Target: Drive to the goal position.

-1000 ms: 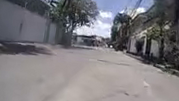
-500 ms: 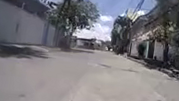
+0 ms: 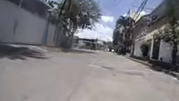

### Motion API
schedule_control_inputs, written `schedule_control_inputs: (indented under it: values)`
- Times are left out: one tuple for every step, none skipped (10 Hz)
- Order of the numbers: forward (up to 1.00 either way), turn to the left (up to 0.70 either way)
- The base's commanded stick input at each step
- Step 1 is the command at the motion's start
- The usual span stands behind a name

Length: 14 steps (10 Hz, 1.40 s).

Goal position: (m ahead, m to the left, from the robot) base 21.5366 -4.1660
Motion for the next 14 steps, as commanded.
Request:
schedule_control_inputs:
  values:
    - [0.85,0.00]
    - [0.85,0.00]
    - [0.85,0.00]
    - [0.85,0.00]
    - [0.85,0.00]
    - [0.85,0.00]
    - [0.85,0.00]
    - [0.85,0.00]
    - [0.85,0.00]
    - [0.85,0.00]
    - [0.85,0.00]
    - [0.85,0.00]
    - [0.85,0.00]
    - [0.85,0.00]
